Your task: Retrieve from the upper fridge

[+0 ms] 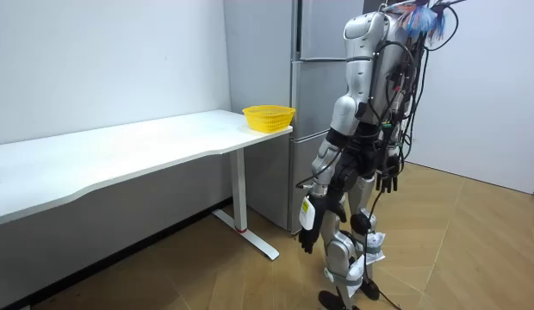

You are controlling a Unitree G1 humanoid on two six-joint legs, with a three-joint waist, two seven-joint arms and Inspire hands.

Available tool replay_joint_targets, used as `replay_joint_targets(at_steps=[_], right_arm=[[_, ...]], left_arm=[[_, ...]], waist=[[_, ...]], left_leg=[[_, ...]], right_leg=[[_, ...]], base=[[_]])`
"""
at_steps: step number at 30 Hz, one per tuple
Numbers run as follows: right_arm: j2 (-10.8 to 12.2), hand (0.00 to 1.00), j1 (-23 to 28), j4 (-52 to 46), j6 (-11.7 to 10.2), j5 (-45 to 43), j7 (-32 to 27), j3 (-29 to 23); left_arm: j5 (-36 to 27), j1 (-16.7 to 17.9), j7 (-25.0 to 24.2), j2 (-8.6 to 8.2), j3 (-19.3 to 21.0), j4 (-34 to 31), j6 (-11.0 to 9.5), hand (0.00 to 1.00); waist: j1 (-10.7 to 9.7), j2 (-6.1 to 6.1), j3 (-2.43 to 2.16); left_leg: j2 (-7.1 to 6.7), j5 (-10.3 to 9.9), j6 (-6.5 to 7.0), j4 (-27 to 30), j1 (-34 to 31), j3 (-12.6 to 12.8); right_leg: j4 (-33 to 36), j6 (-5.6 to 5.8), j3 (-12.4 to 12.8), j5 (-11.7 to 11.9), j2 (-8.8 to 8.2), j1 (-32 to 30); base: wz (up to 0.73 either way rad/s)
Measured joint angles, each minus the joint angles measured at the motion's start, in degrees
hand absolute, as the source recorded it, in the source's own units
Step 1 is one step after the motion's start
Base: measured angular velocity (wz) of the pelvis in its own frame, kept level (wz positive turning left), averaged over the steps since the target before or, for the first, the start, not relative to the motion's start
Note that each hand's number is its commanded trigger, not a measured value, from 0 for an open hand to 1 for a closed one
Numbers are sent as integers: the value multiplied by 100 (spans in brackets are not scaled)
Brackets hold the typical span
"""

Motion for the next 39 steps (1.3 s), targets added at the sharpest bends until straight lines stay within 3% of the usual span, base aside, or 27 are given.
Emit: replay_joint_targets(at_steps=[31, 39], right_arm=[[18, 0, 69, 66, 23, -218, 35, -19], [17, 0, 49, 85, 13, -90, -88, -20]], left_arm=[[-192, -20, 19, -20, 139, 24, 52, 0], [-1086, -58, 407, -22, 140, 26, -5, 0]], waist=[[26, -1, 5], [0, -6, 7]], left_leg=[[20, -30, -23, -65, 246, 11], [18, -30, -22, -46, 160, -9]], right_leg=[[-51, -1, 110, -21, 54, 184], [-46, -1, 116, -10, 53, 130]], base=[[-1], [0]])
